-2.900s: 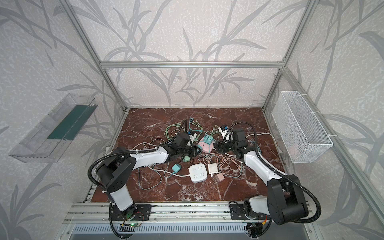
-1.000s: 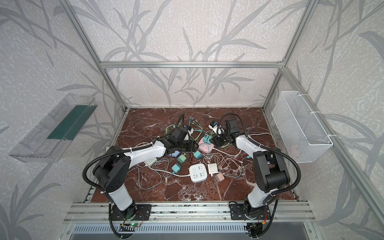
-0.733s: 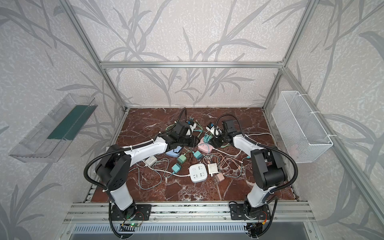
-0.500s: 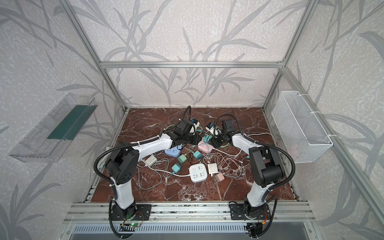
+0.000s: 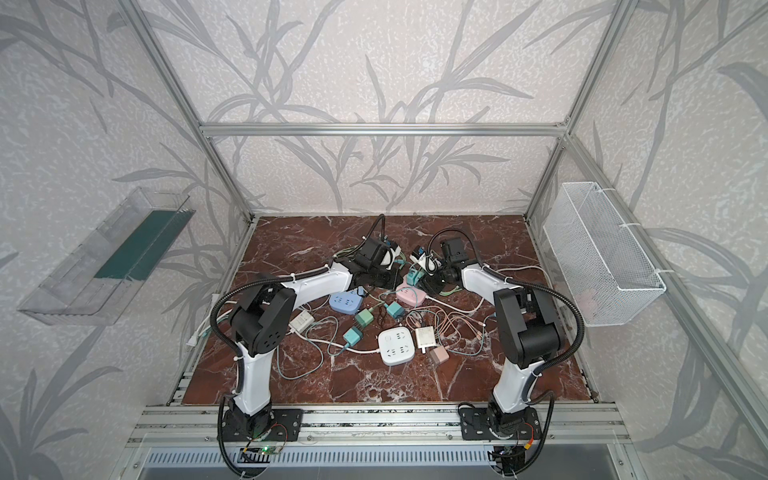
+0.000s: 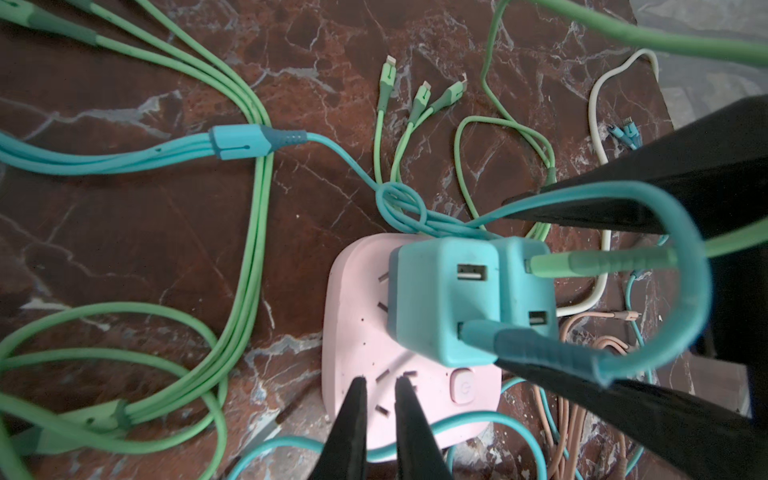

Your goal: Pull the plug off the socket

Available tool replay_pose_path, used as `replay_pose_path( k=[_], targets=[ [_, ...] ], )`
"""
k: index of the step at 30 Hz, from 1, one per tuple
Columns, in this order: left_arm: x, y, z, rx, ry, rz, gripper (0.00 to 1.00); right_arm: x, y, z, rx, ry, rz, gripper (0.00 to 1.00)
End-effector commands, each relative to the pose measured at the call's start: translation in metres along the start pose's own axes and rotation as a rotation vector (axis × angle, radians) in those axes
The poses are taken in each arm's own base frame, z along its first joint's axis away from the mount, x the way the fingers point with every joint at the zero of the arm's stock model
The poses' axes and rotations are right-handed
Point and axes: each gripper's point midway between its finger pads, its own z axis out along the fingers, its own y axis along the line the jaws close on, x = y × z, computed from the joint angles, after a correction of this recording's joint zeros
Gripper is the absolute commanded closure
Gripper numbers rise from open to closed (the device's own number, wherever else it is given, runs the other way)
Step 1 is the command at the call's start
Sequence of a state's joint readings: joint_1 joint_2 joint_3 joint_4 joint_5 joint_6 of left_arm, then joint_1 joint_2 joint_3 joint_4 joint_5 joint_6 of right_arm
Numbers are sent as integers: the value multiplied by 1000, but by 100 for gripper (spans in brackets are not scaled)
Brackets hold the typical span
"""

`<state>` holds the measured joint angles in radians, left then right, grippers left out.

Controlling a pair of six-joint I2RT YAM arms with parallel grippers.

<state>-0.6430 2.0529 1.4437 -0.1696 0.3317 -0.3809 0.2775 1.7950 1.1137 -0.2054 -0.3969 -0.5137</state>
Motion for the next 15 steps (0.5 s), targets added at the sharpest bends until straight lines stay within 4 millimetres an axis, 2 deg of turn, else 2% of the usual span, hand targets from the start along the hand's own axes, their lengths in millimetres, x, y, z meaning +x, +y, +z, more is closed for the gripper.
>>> replay_pose_path(
  k=[1,15],
  targets=[
    [-3,-7,5,39,15,-4,84,-7,0,0,-3,6,-22,36],
    [19,-3,20,74,71,-77,86,-7,2,3,-16,18,-28,44]
  ],
)
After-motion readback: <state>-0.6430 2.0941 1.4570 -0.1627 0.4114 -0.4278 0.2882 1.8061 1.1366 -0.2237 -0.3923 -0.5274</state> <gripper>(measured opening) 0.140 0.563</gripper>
